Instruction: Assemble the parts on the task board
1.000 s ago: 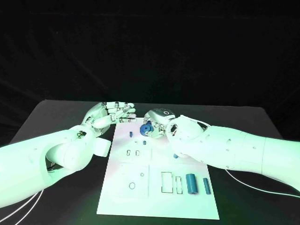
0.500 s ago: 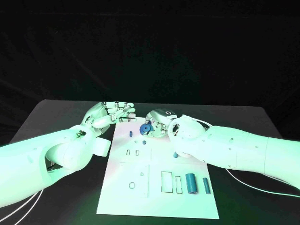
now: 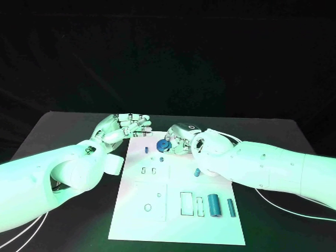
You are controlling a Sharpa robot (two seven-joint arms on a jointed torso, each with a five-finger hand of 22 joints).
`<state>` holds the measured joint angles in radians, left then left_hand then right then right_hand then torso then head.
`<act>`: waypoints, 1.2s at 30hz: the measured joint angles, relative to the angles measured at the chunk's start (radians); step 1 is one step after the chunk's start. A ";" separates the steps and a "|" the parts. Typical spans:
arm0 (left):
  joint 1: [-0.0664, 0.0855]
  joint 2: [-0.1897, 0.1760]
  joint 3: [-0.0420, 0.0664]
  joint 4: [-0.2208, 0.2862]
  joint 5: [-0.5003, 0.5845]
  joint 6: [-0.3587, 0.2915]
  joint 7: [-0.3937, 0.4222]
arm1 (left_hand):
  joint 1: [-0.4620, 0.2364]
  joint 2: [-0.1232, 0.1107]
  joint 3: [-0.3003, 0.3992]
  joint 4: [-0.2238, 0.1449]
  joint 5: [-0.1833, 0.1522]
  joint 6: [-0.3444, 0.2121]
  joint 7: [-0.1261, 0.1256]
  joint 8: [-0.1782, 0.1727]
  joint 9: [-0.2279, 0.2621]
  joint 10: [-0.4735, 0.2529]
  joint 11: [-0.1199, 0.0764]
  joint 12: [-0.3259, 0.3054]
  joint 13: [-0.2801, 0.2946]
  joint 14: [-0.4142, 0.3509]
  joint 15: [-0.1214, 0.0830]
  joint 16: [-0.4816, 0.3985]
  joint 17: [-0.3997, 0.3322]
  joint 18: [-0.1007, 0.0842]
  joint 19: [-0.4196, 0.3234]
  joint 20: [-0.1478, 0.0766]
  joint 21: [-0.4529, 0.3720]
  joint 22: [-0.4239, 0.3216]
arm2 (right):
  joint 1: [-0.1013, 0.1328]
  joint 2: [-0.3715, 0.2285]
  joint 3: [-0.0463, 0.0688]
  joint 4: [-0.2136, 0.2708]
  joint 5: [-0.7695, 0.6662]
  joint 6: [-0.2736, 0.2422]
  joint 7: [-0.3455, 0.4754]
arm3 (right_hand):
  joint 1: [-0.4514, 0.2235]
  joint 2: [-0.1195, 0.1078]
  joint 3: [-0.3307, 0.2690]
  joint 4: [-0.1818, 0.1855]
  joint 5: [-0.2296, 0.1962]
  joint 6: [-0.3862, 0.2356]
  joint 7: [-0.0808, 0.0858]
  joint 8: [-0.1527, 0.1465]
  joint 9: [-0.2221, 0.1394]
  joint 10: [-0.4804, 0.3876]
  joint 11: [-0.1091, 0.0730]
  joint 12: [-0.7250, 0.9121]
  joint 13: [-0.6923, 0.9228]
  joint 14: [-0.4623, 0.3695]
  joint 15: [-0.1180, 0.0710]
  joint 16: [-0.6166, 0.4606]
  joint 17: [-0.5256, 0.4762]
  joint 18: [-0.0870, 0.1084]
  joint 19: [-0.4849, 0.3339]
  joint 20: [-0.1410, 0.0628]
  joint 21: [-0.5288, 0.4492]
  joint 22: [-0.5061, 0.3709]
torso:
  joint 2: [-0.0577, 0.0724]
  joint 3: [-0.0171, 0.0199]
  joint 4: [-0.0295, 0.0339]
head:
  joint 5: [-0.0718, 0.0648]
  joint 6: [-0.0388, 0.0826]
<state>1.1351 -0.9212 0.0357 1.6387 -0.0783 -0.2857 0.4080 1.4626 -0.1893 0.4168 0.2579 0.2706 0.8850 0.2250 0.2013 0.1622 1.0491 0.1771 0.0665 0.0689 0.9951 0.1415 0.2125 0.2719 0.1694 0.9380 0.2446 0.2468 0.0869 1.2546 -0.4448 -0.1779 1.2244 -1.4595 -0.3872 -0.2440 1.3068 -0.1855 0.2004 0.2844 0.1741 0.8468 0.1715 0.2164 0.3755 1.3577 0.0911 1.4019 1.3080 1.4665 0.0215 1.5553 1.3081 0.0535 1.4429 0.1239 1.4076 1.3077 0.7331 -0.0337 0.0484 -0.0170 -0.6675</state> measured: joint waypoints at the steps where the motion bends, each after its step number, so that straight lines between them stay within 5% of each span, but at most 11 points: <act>1: 0.000 0.000 0.000 0.000 0.000 0.000 0.000 | 0.000 0.000 0.000 0.000 0.000 0.000 0.000 0.000 0.000 0.000 0.000 0.000 0.000 0.000 0.000 0.000 0.000 0.000 0.000 0.000 0.000 0.000 | 0.000 -0.005 0.000 0.004 0.001 -0.002 0.000 | 0.000 0.000 0.000 0.000 0.000 0.000 0.000 0.000 0.000 0.000 0.000 0.000 0.000 0.000 0.000 0.000 0.000 0.000 0.000 0.000 0.000 0.000 | 0.000 0.0000 0.0001 | 0.000 0.000; 13: 0.000 -0.003 0.000 -0.008 0.000 0.000 0.000 | 0.000 0.000 0.000 0.000 0.000 0.000 0.000 0.000 0.000 0.000 0.000 0.000 0.000 0.000 0.000 0.000 0.001 0.000 0.000 0.000 0.000 0.000 | 0.014 -0.141 0.003 0.144 0.056 -0.117 0.065 | 0.041 0.012 0.025 -0.020 0.000 0.010 -0.003 0.000 -0.004 0.011 -0.003 0.009 0.000 0.000 0.000 0.000 0.000 0.000 0.004 -0.004 -0.005 0.000 | -0.002 0.0012 -0.0024 | 0.003 0.004; 21: 0.000 0.001 0.000 -0.020 0.000 0.000 0.000 | 0.000 0.000 0.003 -0.003 0.000 0.000 0.000 0.000 0.001 0.000 0.000 0.000 0.000 0.000 0.000 0.000 0.004 0.000 0.000 0.000 0.000 -0.001 | 0.059 -0.281 0.007 0.226 0.209 -0.097 0.107 | 0.072 0.002 0.037 -0.031 0.000 0.010 -0.003 0.000 -0.009 0.000 -0.002 0.001 0.000 0.000 0.000 0.000 0.000 0.000 -0.004 -0.004 -0.021 0.000 | -0.006 0.0038 -0.0076 | -0.005 0.009; 30: 0.000 0.012 0.000 -0.029 0.000 0.000 0.000 | 0.000 0.000 0.003 -0.003 0.000 0.000 0.000 0.000 0.001 0.000 0.000 0.000 0.000 0.000 0.000 0.000 0.004 0.000 0.000 0.000 0.000 -0.001 | 0.069 -0.404 0.006 0.224 0.321 -0.022 0.192 | 0.120 -0.012 0.068 -0.057 0.049 0.016 0.002 0.000 -0.013 -0.001 -0.001 -0.003 0.000 0.000 0.000 0.000 0.000 0.000 -0.007 0.000 -0.027 0.000 | -0.009 0.0077 -0.0186 | -0.021 0.010; 36: 0.000 0.016 0.000 -0.032 0.000 0.001 0.000 | 0.000 0.000 0.003 -0.003 0.000 0.000 0.000 0.000 0.001 0.000 0.000 0.000 0.000 0.000 0.000 0.000 0.004 0.000 0.000 0.000 0.000 -0.001 | 0.052 -0.453 0.005 0.191 0.345 -0.001 0.253 | 0.125 -0.017 0.068 -0.057 0.049 0.016 0.002 0.000 -0.014 -0.001 -0.001 -0.003 0.000 0.000 0.000 0.000 0.000 0.000 -0.007 0.000 -0.027 0.000 | -0.010 0.0095 -0.0203 | -0.028 0.007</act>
<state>1.1350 -0.9051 0.0356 1.6069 -0.0783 -0.2849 0.4081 1.4626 -0.1893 0.4197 0.2550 0.2706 0.8851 0.2250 0.2013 0.1629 1.0490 0.1771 0.0665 0.0689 0.9951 0.1415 0.2126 0.2759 0.1693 0.9380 0.2446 0.2468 0.0856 1.3069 -0.8974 -0.1729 1.4150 -1.1148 -0.3879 0.0088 1.4321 -0.2028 0.2683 0.2276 0.2229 0.8626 0.1737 0.2164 0.3614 1.3565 0.0903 1.3991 1.3075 1.4665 0.0214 1.5553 1.3077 0.0535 1.4355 0.1237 1.3805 1.3073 0.7234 -0.0242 0.0281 -0.0445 -0.6601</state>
